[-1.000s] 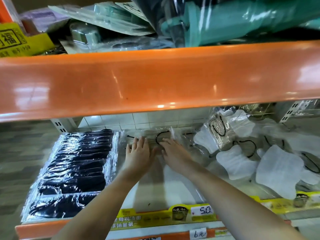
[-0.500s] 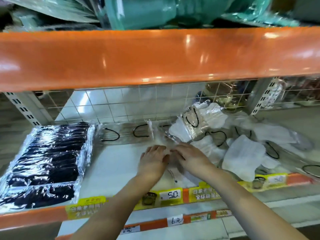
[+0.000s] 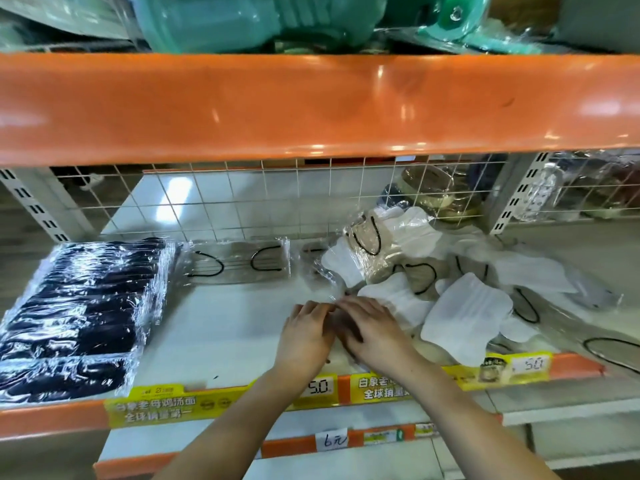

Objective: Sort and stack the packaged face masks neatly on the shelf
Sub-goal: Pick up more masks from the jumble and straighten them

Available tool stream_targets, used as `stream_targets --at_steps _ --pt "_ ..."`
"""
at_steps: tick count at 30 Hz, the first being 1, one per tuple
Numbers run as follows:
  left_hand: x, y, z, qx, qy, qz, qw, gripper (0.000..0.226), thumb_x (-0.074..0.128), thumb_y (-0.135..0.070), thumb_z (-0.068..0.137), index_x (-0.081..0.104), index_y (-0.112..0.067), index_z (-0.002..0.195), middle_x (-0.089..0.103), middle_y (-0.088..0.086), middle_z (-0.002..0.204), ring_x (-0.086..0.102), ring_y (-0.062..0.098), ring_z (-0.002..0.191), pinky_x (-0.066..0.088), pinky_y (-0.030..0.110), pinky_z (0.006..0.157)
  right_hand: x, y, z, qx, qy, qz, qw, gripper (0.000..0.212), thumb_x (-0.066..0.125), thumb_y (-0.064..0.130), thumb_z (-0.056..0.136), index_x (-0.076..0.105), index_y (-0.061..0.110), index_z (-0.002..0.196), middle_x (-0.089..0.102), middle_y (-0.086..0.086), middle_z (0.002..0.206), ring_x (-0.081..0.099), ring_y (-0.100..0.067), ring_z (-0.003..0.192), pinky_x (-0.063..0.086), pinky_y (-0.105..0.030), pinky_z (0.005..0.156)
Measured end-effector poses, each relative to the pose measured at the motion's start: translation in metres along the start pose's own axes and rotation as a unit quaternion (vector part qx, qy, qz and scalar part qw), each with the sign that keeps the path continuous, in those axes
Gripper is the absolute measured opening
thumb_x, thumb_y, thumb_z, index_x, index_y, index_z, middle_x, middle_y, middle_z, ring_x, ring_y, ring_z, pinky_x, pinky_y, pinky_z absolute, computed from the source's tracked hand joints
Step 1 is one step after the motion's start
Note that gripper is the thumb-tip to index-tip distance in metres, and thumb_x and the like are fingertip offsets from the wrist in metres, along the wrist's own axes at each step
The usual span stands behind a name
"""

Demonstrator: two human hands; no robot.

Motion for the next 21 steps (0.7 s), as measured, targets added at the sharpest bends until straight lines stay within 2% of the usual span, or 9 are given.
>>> stream_targets --at_steps 2,4,6,8,10,13,16,18,21 --pt "0.000 0.000 0.000 -0.015 -0.002 0.009 1.000 0.033 0.050 -0.025 0.091 0.058 -0.021 0.123 0.059 0.004 0.115 0.048 0.028 0.108 0.038 0.035 0.090 0.001 -0.003 0.001 -0.008 0.006 -0.007 1.000 0.065 0.035 0.047 0.079 0.054 0.015 0.132 0.055 0.000 0.133 0.044 -0.018 0.128 0.032 -0.032 0.104" --pt "-0.002 -0.001 0.001 -0.042 0.007 0.041 0.998 0.043 0.050 -0.027 0.092 0.046 -0.024 0.134 0.052 0.002 0.124 0.043 0.025 0.117 0.034 0.034 0.094 0.003 -0.004 0.003 -0.005 0.009 -0.010 1.000 0.063 0.036 0.048 0.079 0.055 0.016 0.131 0.055 0.001 0.132 0.044 -0.018 0.126 0.033 -0.032 0.102" --pt "-0.003 -0.003 0.000 -0.063 0.005 0.084 0.994 0.049 0.048 -0.031 0.093 0.037 -0.024 0.140 0.046 0.003 0.129 0.038 0.025 0.122 0.031 0.033 0.096 0.005 -0.004 0.003 -0.007 -0.014 -0.026 1.000 0.055 0.042 0.046 0.079 0.060 0.018 0.123 0.058 0.002 0.124 0.049 -0.018 0.117 0.041 -0.036 0.095" --pt "-0.003 -0.004 -0.002 -0.071 -0.005 0.115 0.991 0.048 0.045 -0.035 0.094 0.036 -0.023 0.140 0.045 0.004 0.131 0.037 0.026 0.123 0.030 0.034 0.096 0.007 -0.003 0.002 -0.019 -0.046 -0.042 0.998 0.043 0.047 0.043 0.079 0.064 0.020 0.111 0.060 0.005 0.112 0.051 -0.017 0.105 0.048 -0.038 0.083" --pt "-0.004 -0.002 -0.004 -0.076 -0.024 0.102 0.992 0.046 0.045 -0.038 0.095 0.040 -0.023 0.138 0.047 0.004 0.129 0.039 0.026 0.122 0.031 0.034 0.095 0.007 -0.002 0.003 -0.020 -0.073 -0.049 0.996 0.035 0.048 0.042 0.080 0.067 0.021 0.100 0.061 0.007 0.102 0.051 -0.016 0.098 0.050 -0.037 0.076" --pt "-0.003 0.001 -0.003 -0.065 -0.064 0.036 0.995 0.036 0.052 -0.035 0.094 0.054 -0.020 0.127 0.056 0.003 0.119 0.046 0.025 0.113 0.036 0.035 0.092 0.006 0.000 0.004 -0.023 -0.097 -0.063 0.993 0.027 0.046 0.036 0.079 0.067 0.021 0.085 0.061 0.007 0.093 0.053 -0.018 0.091 0.051 -0.038 0.072" --pt "-0.003 0.007 -0.002 -0.057 -0.115 -0.093 0.987 0.015 0.054 -0.025 0.095 0.064 -0.019 0.104 0.062 0.004 0.096 0.055 0.028 0.093 0.045 0.042 0.082 0.003 -0.001 0.005 -0.042 -0.126 -0.048 0.990 0.023 0.047 0.033 0.079 0.065 0.020 0.084 0.061 0.007 0.090 0.051 -0.018 0.090 0.047 -0.035 0.072" --pt "-0.007 0.009 -0.003 -0.087 -0.147 -0.216 0.961 0.017 0.047 -0.024 0.099 0.060 -0.027 0.089 0.061 0.001 0.084 0.059 0.026 0.081 0.048 0.047 0.076 -0.004 0.000 0.005 -0.042 -0.179 -0.009 0.983 0.020 0.051 0.030 0.082 0.067 0.019 0.084 0.064 0.008 0.088 0.050 -0.017 0.089 0.041 -0.030 0.074" --pt "-0.013 0.011 -0.005 -0.153 -0.162 -0.355 0.908 0.030 0.036 -0.031 0.102 0.062 -0.019 0.091 0.064 0.005 0.082 0.061 0.021 0.075 0.050 0.042 0.071 -0.015 0.002 0.008 -0.022 -0.244 0.085 0.966 0.007 0.063 0.012 0.081 0.068 0.014 0.085 0.066 0.007 0.085 0.047 -0.012 0.088 0.036 -0.014 0.079"
Point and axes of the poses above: each hand's wrist, its own z-axis towards the middle knuckle, its own x-axis out of the palm, y = z × x, the point moved 2 cm from there along z, towards the middle knuckle
